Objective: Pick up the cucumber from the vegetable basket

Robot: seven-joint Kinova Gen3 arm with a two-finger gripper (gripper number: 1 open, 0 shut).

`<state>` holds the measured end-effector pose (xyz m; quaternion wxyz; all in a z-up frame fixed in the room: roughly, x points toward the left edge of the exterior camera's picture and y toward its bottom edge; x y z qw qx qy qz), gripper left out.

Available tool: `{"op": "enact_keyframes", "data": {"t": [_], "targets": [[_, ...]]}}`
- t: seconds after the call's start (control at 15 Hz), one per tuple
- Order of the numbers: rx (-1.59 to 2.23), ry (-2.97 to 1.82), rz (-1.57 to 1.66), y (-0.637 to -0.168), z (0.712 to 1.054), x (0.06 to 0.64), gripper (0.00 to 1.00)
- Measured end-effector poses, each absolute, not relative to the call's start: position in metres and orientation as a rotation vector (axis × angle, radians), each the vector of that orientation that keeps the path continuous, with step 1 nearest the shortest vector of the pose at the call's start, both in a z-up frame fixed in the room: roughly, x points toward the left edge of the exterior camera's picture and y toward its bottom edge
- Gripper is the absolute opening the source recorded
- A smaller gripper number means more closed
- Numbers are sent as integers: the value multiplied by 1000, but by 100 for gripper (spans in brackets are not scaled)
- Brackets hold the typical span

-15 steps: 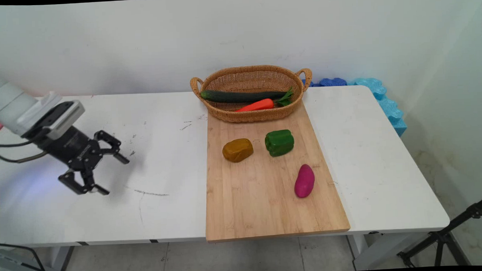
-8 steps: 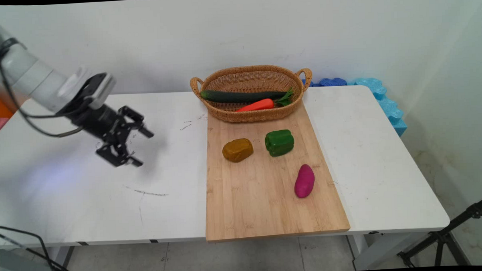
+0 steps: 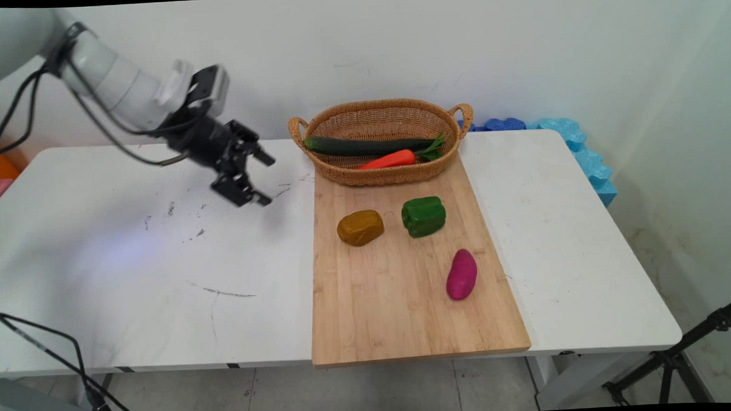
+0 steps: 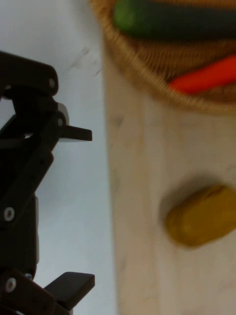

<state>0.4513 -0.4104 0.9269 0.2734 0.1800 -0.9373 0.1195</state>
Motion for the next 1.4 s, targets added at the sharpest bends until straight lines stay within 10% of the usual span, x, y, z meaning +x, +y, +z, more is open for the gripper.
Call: {"op": "enact_keyframes", "data": {"t": [1.4], "targets": [[710,-2478,584,-561,903,352,100]]}}
